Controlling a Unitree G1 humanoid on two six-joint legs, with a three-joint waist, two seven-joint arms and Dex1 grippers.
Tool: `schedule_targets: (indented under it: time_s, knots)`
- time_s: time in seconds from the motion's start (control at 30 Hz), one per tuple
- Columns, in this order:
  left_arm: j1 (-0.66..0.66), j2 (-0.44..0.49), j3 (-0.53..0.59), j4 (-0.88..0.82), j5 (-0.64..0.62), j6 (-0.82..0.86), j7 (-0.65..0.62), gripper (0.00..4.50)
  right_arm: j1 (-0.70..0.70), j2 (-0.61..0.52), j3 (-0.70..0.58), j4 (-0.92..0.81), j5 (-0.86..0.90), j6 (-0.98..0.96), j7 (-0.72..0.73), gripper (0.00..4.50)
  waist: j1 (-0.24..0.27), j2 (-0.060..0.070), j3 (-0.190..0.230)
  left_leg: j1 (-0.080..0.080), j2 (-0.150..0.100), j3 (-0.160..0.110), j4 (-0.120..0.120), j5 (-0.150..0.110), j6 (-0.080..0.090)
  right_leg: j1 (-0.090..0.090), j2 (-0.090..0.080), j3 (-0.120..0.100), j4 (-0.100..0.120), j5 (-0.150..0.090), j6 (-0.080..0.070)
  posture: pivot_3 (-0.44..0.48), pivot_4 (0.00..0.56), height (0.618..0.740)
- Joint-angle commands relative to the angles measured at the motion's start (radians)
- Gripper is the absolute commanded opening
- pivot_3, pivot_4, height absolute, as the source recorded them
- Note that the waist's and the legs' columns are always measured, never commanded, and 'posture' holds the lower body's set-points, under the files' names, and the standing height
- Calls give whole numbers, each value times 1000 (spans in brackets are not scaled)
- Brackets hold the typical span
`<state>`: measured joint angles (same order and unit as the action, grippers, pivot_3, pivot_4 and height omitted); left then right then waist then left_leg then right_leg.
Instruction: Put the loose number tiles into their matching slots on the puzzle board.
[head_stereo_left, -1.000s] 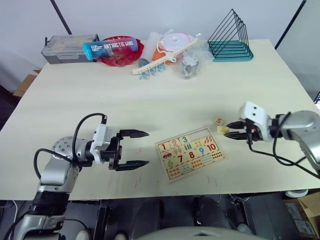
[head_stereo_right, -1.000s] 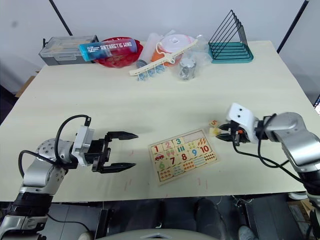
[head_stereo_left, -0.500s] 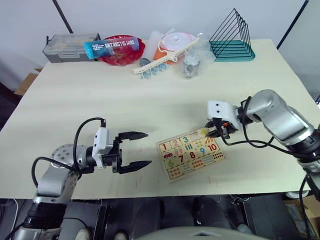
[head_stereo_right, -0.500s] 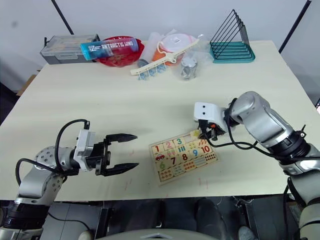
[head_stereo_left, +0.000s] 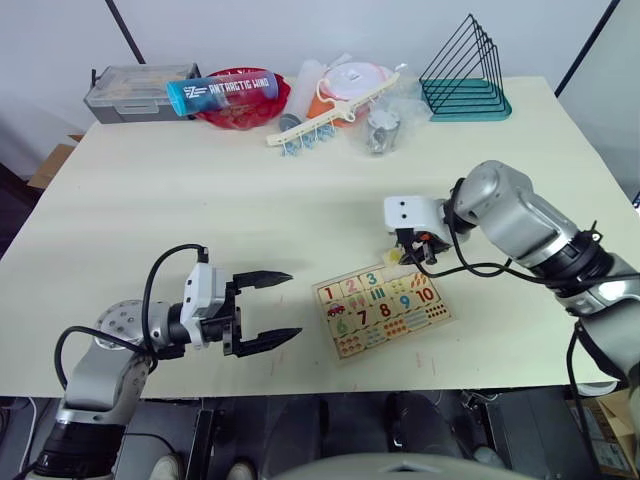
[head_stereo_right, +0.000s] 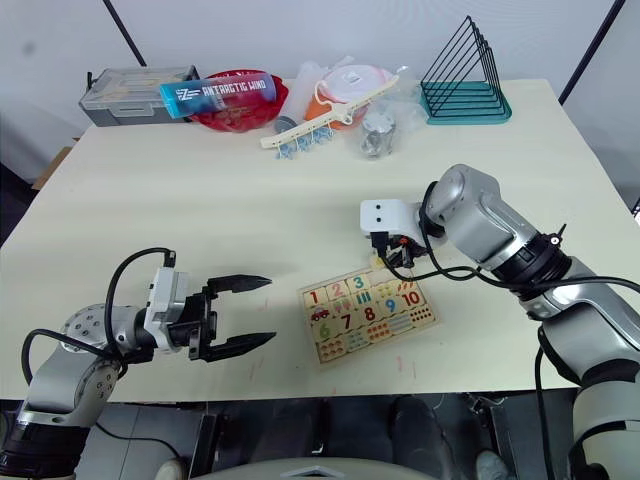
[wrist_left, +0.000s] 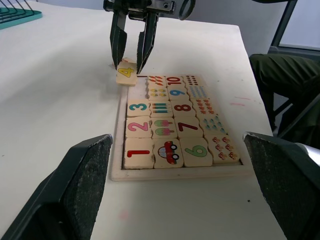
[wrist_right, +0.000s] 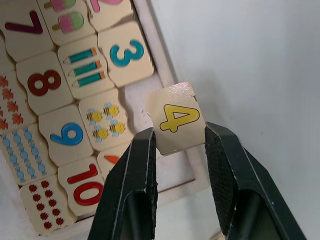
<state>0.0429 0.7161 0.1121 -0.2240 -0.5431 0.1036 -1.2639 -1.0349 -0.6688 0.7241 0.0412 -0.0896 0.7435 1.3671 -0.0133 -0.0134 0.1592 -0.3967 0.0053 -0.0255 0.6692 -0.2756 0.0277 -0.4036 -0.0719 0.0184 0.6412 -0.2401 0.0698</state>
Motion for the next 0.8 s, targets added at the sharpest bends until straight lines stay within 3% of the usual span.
schedule_targets:
  time_s: [0.03, 0.8]
  knots:
    - [-8, 3, 7, -30, -10, -4, 3, 4500, -23, 6, 6, -16, -20, 22, 23, 831, -1, 0, 0, 0, 0, 0, 0, 0, 0, 0, 0, 0, 0, 0, 0, 0, 150, 740]
    - [-30, -3, -12, -12, 6, -15, -6, 4500, 35, 34, 15, -48, -49, 70, 10, 831, -1, 0, 0, 0, 0, -1, 0, 0, 0, 0, 0, 0, 0, 0, 0, 0, 150, 740]
